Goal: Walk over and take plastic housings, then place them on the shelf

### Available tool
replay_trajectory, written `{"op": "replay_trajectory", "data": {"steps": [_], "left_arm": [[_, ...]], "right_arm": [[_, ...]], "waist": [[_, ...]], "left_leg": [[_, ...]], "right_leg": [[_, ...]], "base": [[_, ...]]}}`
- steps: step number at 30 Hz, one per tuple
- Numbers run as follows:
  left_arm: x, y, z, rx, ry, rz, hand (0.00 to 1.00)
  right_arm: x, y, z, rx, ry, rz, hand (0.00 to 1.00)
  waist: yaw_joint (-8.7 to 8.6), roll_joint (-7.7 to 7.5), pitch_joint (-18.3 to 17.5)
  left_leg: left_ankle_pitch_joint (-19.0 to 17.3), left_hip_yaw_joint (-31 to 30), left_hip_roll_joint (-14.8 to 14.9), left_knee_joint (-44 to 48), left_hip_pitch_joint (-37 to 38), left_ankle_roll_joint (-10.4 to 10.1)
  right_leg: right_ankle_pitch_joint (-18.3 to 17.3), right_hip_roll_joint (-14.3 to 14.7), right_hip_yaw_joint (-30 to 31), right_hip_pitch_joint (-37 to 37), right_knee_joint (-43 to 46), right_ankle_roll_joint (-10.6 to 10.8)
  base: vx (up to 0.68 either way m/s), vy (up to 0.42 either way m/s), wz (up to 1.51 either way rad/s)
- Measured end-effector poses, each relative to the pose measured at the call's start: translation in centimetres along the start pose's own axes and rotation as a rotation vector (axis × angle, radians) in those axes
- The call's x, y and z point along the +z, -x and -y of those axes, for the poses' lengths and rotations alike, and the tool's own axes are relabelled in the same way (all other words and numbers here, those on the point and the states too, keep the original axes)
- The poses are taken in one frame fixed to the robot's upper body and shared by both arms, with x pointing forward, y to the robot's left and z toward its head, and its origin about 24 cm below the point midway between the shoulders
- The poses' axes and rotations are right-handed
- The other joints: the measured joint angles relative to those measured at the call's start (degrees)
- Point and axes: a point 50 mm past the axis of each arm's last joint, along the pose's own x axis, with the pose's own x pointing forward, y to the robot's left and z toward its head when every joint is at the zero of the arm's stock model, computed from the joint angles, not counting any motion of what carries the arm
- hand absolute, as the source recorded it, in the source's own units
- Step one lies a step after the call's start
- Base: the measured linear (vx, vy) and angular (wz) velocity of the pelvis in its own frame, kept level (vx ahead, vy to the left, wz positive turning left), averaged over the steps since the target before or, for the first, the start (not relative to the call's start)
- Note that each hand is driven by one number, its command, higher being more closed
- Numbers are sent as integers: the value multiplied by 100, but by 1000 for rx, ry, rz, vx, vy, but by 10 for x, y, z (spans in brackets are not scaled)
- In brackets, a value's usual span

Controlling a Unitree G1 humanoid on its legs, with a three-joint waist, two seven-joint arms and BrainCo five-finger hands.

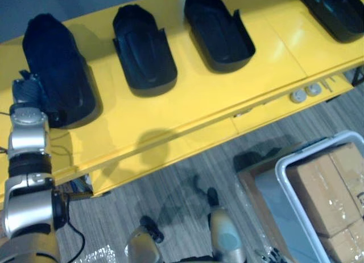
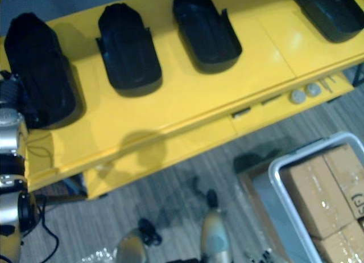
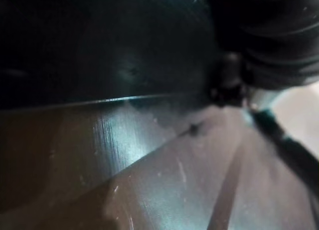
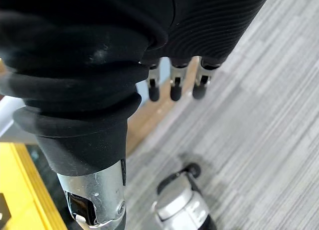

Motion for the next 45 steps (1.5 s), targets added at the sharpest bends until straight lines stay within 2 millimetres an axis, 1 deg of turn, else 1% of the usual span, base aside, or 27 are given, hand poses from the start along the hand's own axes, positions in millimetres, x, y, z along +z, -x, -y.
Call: {"op": "replay_trajectory", "data": {"steps": [3,4,9,15,21,24,27,30,31,33,35,36,38,40,41,42,45], "left_arm": [[2,-1,-1,5,-4,-11,100],[2,-1,-2,10,-17,-9,0],[13,-2,-3,14,-7,0,0],[14,-2,-2,13,-6,-2,0],[14,-2,-3,23,-5,-4,0],[11,-2,-5,77,3,-11,0],[14,0,-9,153,46,-6,0],[18,1,-11,220,115,16,0],[20,1,-13,247,131,35,0],[22,2,-14,274,142,57,0],[25,2,-15,281,155,87,0],[25,2,-15,279,165,92,0],[26,3,-14,263,218,113,0],[28,4,-12,244,283,149,0],[28,4,-12,243,288,161,0],[30,7,-13,232,335,210,0],[26,13,-10,212,358,253,0]], "right_arm": [[1,0,-2,12,11,4,0],[2,0,-2,13,12,5,0],[2,-1,-3,16,13,6,0],[0,-1,-8,39,28,-3,0],[-3,1,-6,32,14,-11,0],[-6,3,-4,17,15,-9,0],[-2,4,-3,-29,12,35,0],[7,4,2,-115,-1,109,0],[11,4,2,-142,-8,132,0],[14,4,4,-184,-17,152,0],[20,6,12,-263,-54,195,0],[22,6,15,-283,-63,208,0],[31,8,21,-347,-77,260,0],[51,10,24,-408,-108,357,0],[57,11,25,-421,-113,390,0],[80,15,25,-452,-137,511,0],[111,24,27,-474,-165,677,0]], "waist": [[7,0,0],[8,1,1],[24,16,9],[16,32,18],[-8,36,19],[-13,48,13],[-15,55,12],[-42,106,-68],[-51,113,-77],[-70,114,-281],[-103,135,-613],[-105,144,-701],[-163,177,-928],[-225,204,-1227],[-242,204,-1305],[-285,196,-1354],[-299,195,-1524]], "left_leg": [[-22,1,14,32,-12,0],[-23,6,16,30,-14,0],[-20,10,20,60,-73,1],[-20,48,22,54,14,1],[-20,49,30,53,42,1],[-20,79,26,16,134,1],[2,120,1,-59,184,-18],[93,158,-109,-270,291,-32],[149,174,-154,-391,445,-49],[245,205,-218,-630,598,-81],[383,288,-329,-1011,861,-124],[405,300,-349,-1094,923,-141],[473,315,-421,-1338,1129,-173],[576,346,-536,-1655,1336,-191],[595,353,-558,-1703,1356,-196],[642,382,-610,-1855,1538,-217],[684,438,-658,-1997,1620,-231]], "right_leg": [[-17,3,2,-7,12,22],[-18,7,4,-16,13,23],[-20,11,10,-94,46,20],[-20,15,37,-51,60,19],[-20,18,42,-24,77,20],[-21,19,58,41,70,18],[-20,17,89,40,60,20],[-19,-24,121,62,13,20],[-19,-30,126,176,-35,20],[-18,-28,110,283,-146,18],[-17,-40,88,468,-318,16],[-16,-40,89,517,-363,15],[-17,-51,57,700,-496,14],[-17,-79,39,845,-617,13],[-17,-89,44,847,-634,13],[-15,-102,48,1000,-697,11],[-15,-113,64,1043,-748,12]], "base": [[8,22,0],[0,0,0],[0,0,0],[-1,8,-2],[-2,9,-1],[-2,34,-4],[3,29,-4],[48,23,-1],[83,16,-3],[90,6,0],[117,1,-1],[139,13,-1],[111,16,2],[74,20,1],[86,39,-3],[37,33,-3],[6,17,-6]]}}
